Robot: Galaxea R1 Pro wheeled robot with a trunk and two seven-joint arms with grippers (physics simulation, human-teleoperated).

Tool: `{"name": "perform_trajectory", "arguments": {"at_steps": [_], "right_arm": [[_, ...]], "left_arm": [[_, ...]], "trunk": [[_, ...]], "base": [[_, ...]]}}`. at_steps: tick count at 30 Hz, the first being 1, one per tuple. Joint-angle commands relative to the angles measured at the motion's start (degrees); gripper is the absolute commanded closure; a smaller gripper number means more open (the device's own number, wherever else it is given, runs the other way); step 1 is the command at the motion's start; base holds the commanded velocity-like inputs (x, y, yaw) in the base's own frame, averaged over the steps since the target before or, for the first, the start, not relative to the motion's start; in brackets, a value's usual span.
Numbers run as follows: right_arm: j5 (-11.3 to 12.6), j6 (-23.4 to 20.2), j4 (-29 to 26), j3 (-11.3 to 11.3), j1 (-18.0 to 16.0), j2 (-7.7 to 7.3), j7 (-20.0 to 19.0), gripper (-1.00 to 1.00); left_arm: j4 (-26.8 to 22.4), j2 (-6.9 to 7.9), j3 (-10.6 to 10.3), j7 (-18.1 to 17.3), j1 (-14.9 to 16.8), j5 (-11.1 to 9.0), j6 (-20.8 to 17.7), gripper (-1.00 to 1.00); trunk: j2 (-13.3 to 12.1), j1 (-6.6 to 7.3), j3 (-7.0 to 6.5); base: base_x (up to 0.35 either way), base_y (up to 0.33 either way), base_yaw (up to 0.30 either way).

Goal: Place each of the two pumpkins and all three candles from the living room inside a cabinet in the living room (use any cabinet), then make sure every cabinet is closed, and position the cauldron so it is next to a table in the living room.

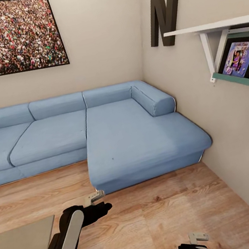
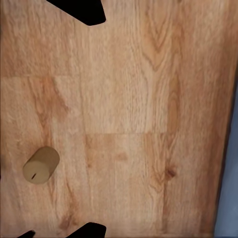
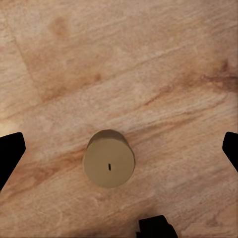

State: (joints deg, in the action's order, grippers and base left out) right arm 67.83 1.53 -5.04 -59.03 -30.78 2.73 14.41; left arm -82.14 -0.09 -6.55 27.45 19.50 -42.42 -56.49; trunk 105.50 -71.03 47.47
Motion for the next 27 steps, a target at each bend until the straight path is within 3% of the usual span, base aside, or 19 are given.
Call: {"name": "perform_trajectory", "arguments": {"at_steps": [1, 7, 15, 18, 22, 24, 25, 27], "right_arm": [[0.64, 0.22, -0.06, -0.47, -0.03, 0.0, 0.23, -1.0], [0.79, 0.31, -0.06, -0.47, -0.04, 0.0, 0.19, -1.0], [0.82, 0.32, -0.06, -0.47, -0.04, 0.0, 0.18, -1.0], [0.82, 0.32, -0.06, -0.47, -0.02, 0.0, 0.18, -1.0], [0.82, 0.32, -0.06, -0.47, 0.01, 0.0, 0.18, -1.0], [0.82, 0.32, -0.06, -0.47, 0.01, 0.0, 0.18, -1.0], [0.82, 0.32, -0.06, -0.49, 0.0, 0.0, 0.18, -1.0], [0.82, 0.32, -0.06, -0.5, -0.01, 0.0, 0.18, -1.0]], "left_arm": [[-0.11, 0.06, 0.0, 0.57, 0.04, -0.78, -0.11, -1.0], [-0.2, 0.17, 0.0, 0.52, 0.01, -1.85, -0.19, -1.0], [-0.21, 0.3, -0.01, 0.5, 0.02, -5.74, -0.22, -1.0], [-0.21, 0.7, -0.01, 0.46, 0.01, -8.29, -0.27, -1.0], [-0.21, 3.15, 0.03, 0.23, 0.02, -14.07, -0.29, -1.0], [-0.21, 5.3, -0.03, 0.18, 0.02, -19.87, -0.28, -1.0], [-0.21, 5.86, -0.06, 0.16, 0.04, -21.54, -0.26, -1.0], [-0.21, 8.31, -0.41, 0.12, 0.07, -29.36, -0.22, -1.0]], "trunk": [[0.44, -0.22, 0.23], [2.84, -1.54, 1.31], [6.05, -3.29, 2.75], [7.26, -3.95, 3.29], [8.86, -4.83, 4.0], [9.66, -5.27, 4.36], [10.06, -5.49, 4.54], [10.87, -5.93, 4.9]], "base": [[0.0, 0.0, 0.0], [0.0, 0.0, 0.0], [0.0, 0.0, 0.0], [0.0, 0.0, 0.0], [0.0, 0.0, 0.0], [0.0, 0.0, 0.0], [0.0, 0.0, 0.0], [0.0, 0.0, 0.0]]}}
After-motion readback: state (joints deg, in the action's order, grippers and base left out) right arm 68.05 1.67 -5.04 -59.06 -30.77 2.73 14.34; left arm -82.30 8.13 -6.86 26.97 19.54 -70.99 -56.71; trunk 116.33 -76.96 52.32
